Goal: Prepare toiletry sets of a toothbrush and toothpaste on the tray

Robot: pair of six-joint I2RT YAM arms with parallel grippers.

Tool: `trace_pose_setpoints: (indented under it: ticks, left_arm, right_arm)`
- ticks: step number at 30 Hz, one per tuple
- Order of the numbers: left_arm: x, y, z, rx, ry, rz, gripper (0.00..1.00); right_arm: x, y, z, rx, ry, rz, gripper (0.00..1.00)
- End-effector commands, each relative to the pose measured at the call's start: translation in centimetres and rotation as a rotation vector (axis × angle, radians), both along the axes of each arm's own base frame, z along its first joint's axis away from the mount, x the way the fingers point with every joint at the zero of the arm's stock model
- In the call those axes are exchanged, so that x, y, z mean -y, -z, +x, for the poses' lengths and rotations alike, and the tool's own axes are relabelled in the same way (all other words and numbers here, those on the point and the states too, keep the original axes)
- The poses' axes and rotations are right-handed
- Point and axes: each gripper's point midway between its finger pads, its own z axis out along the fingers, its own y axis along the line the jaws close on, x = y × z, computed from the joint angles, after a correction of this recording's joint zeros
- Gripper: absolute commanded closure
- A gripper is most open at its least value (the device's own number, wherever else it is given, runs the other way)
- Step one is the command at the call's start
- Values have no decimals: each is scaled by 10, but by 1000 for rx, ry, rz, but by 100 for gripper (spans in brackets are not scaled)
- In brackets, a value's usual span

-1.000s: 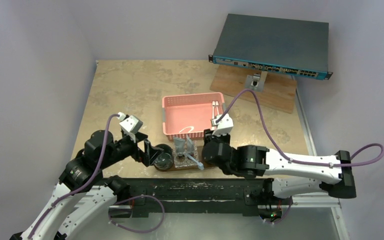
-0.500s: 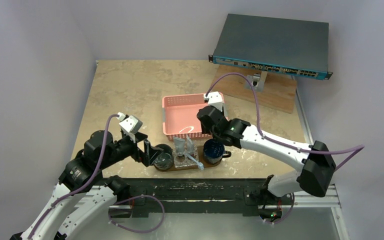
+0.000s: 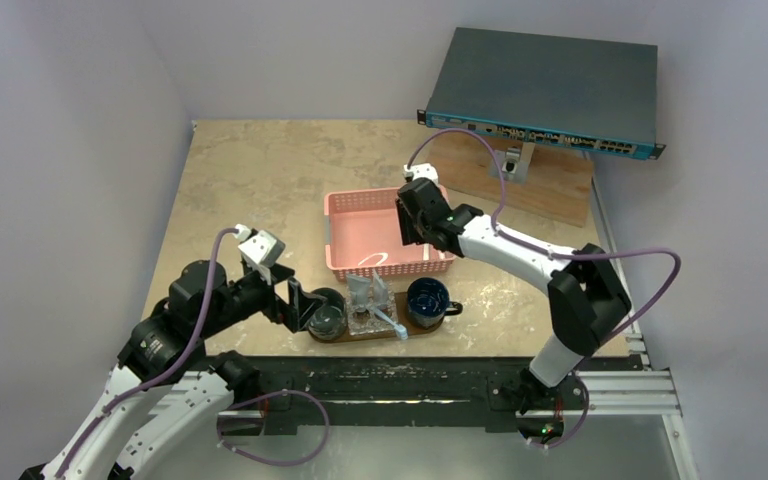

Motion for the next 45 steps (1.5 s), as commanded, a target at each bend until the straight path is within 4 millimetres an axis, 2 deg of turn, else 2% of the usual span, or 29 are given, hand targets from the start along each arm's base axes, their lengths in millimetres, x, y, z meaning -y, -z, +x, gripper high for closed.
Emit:
trace_pose_setpoints:
  ticks: [1, 8, 14, 20, 33, 36, 40, 45]
  left_arm:
    - [1, -1, 6, 12, -10, 10, 0]
    - [2, 5, 10, -6, -20, 29, 0]
    - [2, 8, 12, -19, -24, 42, 0]
    - [1, 11, 16, -26, -37, 57, 0]
    - [3, 16, 21, -43, -41, 81, 0]
    - [3, 16, 21, -43, -44, 84, 0]
    - [1, 16, 22, -39, -50, 85, 0]
    - [1, 16, 22, -37, -52, 86, 0]
  right_arm:
    - [-4, 0, 22, -5, -22, 14, 43]
    - [4, 22, 39, -62, -11, 3, 36]
    - [7, 44, 51, -115, -10, 0, 36]
    - [9, 57, 60, -147, -7, 20, 36]
    - [12, 94, 57, -236, -13, -1, 40]
    - [12, 102, 55, -254, -18, -10, 45]
    - [15, 108, 53, -265, -16, -28, 57]
    - [18, 111, 52, -269, -13, -42, 82]
